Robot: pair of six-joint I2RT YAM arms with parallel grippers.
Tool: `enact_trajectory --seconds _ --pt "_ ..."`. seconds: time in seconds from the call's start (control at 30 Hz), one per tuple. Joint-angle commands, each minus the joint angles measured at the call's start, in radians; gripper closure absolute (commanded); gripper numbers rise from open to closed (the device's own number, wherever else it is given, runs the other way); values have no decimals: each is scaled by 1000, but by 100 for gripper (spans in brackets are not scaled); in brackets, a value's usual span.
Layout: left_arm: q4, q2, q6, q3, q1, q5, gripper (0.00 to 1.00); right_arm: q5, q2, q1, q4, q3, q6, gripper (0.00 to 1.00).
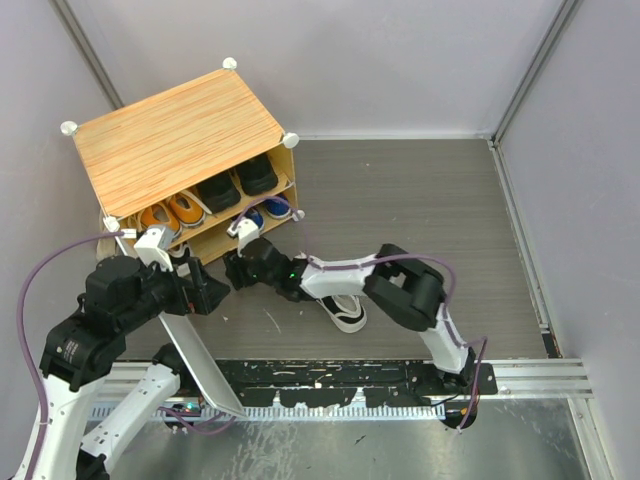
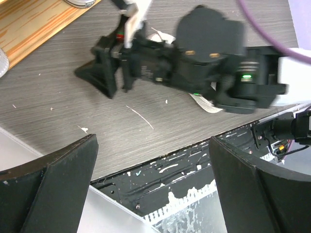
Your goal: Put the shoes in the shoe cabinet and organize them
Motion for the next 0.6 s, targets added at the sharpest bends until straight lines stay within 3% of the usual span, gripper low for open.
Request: enact_trajectory --seconds 0.0,0.2,0.37,0.57 --pt "23 -9 31 48 -1 -1 2 150 -276 2 -177 -109 -10 39" --pt "-15 -5 53 89 -1 -50 2 305 -545 2 -568 -274 16 29" --pt "13 -18 73 92 -1 -22 2 302 -736 -8 -888 -370 151 26" --pt "51 -39 81 56 -1 11 2 264 -865 -10 -1028 -469 276 26"
